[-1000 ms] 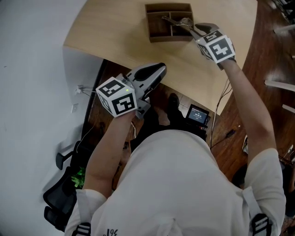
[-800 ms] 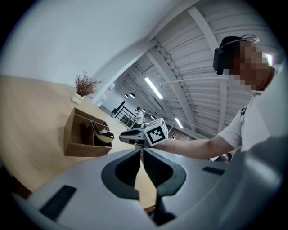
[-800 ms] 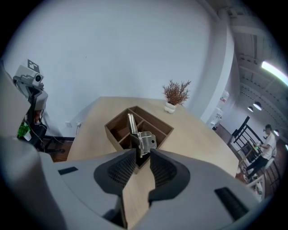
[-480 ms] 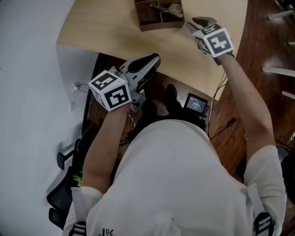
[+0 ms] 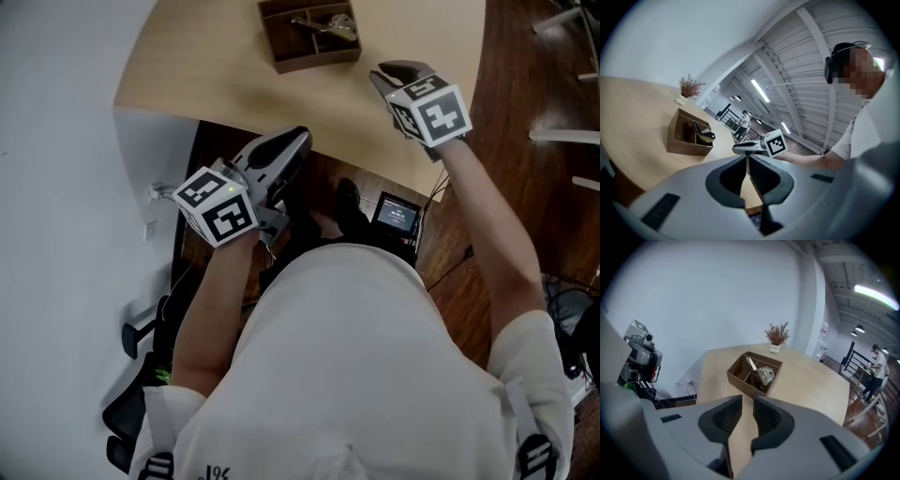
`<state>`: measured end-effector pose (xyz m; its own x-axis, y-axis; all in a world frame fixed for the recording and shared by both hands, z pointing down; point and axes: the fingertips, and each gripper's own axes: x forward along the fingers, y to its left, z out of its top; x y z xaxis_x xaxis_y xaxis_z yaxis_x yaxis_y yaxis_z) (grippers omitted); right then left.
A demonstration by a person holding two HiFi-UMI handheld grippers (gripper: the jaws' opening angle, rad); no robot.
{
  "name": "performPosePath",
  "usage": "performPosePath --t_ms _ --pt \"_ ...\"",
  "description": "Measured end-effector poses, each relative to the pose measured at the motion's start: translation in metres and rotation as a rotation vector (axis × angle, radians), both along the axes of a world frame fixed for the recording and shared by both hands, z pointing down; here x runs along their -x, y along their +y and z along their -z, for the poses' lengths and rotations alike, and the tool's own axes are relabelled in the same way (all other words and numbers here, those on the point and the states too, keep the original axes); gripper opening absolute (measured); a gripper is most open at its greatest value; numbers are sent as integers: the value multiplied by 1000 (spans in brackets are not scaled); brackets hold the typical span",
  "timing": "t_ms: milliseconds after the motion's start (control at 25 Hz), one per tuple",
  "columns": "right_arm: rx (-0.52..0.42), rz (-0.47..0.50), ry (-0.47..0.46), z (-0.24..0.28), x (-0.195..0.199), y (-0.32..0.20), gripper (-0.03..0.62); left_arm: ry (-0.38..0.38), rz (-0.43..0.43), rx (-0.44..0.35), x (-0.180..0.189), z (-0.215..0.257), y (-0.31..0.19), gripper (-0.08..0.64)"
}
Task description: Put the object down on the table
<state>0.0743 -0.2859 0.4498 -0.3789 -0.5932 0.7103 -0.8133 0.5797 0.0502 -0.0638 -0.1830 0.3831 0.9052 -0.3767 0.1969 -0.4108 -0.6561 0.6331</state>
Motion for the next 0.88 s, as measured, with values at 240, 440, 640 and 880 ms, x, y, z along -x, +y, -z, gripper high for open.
performPosePath --t_ms 240,440,640,880 --pt "-48 -48 -89 25 6 22 2 1 20 -18 4 13 9 0" --pt "-74 -48 -139 45 15 44 2 20 15 -44 4 26 18 0" --pt "-105 -64 -175 60 19 62 2 37 21 -73 6 38 26 0" --pt "-105 -112 -248 72 17 85 2 51 14 -83 7 46 37 0"
